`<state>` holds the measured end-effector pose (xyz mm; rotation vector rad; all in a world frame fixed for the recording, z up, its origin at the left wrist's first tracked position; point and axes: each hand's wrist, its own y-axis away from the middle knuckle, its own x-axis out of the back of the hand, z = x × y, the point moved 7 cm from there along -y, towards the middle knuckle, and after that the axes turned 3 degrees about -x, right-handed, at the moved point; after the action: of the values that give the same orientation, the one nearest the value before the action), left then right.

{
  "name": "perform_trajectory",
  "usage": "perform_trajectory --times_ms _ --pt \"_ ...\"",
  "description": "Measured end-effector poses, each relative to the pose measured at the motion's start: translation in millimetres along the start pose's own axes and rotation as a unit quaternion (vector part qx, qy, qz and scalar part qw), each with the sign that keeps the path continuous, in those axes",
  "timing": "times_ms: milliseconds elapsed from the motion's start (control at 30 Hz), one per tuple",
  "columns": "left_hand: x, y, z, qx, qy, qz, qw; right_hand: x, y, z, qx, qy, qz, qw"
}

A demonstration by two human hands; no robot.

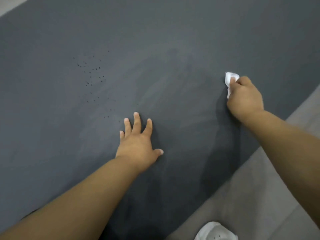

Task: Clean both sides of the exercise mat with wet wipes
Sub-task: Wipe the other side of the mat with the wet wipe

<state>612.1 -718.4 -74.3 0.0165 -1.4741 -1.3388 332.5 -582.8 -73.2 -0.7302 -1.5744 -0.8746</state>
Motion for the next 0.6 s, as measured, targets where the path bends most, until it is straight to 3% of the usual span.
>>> perform_trajectory --times_ms 67,133,267,333,400,467,533,600 --pt "-7 -4 7 0.018 -0.058 -0.008 0.998 -7 24 -9 0.032 -0.019 0.026 0.999" --pt "-9 -6 9 0.029 -0.084 -0.002 0.996 -21 65 -36 0.126 -0.055 0.038 0.99" --pt "-10 -9 14 0.036 -0.071 0.005 0.997 -39 169 -82 0.358 -0.069 -0.011 0.931" --pt "-11 -10 16 0.042 -0.056 0.011 0.997 -37 170 -74 0.388 -0.062 -0.012 0.92" --pt "-13 -10 15 0.045 -0.046 0.02 0.998 -29 130 -42 0.302 -0.076 0.017 0.95" --pt "-13 -9 15 0.048 -0.038 0.027 0.998 -15 83 14 0.144 -0.078 0.063 0.985" --pt "-13 -9 15 0.049 -0.031 0.03 0.998 -10 56 69 -0.001 -0.063 0.064 0.996" --pt "-13 -8 16 0.053 -0.018 0.032 0.998 -14 55 92 -0.054 -0.034 0.047 0.997"
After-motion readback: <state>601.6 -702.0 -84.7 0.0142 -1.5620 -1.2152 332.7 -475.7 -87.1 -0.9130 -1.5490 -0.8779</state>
